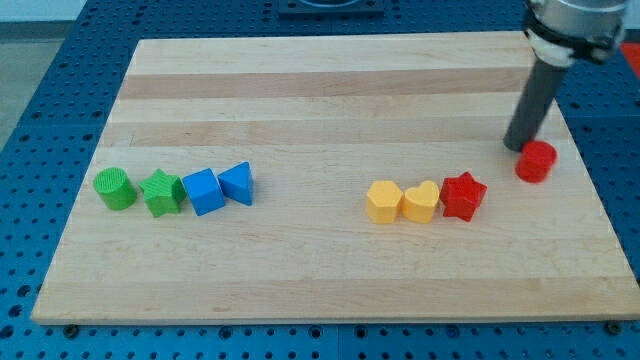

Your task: Push the red circle towards the line of blocks

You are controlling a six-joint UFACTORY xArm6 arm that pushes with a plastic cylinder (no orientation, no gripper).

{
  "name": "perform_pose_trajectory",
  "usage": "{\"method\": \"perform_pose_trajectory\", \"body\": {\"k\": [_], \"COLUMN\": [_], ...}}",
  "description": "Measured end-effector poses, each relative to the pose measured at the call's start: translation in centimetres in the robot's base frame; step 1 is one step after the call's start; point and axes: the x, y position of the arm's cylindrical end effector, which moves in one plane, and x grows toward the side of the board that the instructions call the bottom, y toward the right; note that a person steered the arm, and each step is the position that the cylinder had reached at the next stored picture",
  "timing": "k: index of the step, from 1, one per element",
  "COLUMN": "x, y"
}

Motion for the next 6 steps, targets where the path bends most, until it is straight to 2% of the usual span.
{"method": "perform_pose_trajectory", "body": {"k": [1,2,3,4,5,6], "x": [1.2,-1.3,-0.6,4.6,6.7,5.6], "y": [0.2,0.4,5.6,6.4,6.4,6.4]}}
